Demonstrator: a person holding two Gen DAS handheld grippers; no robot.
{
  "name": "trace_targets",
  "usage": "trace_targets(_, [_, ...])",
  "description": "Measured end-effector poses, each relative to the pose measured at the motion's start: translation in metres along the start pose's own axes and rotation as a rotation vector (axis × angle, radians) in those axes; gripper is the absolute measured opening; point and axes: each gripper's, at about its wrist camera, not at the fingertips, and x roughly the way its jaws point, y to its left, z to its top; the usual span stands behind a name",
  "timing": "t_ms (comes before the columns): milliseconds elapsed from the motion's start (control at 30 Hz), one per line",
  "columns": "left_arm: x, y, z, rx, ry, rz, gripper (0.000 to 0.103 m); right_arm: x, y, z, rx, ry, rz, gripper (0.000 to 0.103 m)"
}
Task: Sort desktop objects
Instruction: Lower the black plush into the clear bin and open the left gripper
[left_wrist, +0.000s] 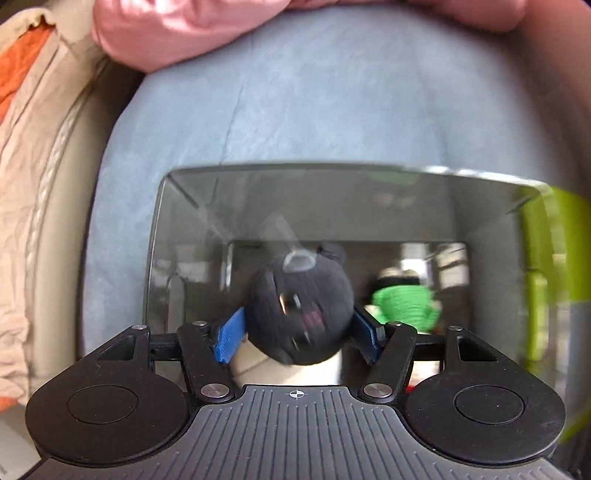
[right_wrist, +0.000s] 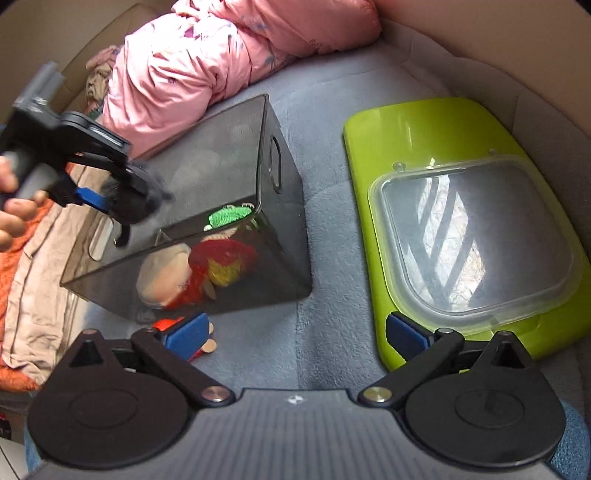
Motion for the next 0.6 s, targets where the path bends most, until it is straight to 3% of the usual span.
trace_targets(100, [0.025, 0.007, 0.003, -0.048, 0.061, 0.001, 0.067, 0.009, -0.003, 0.002, 0.017, 0.038, 0.016, 0.103])
trace_targets(233, [0.037, 0.000, 0.010, -0.032, 0.029, 0.070, 0.062, 0.016, -0.009, 0.001, 0.043, 0.063, 0.045, 0.103])
trace_targets(333, [0.048, -0.006, 0.014, -0.035, 0.043, 0.072, 0.062, 0.019, -0.013, 0.002, 0.064, 0.074, 0.065, 0.103])
trace_targets(500, [0.067, -0.014, 0.021, -0.048, 0.037, 0.131, 0.073, 0.020, -0.017, 0.002, 0.083, 0.085, 0.085, 0.103])
trace_targets(600, [0.064, -0.014, 0.022, -0.035, 0.051, 0.108, 0.082, 0.021, -0.017, 0.002, 0.082, 0.089, 0.087, 0.103])
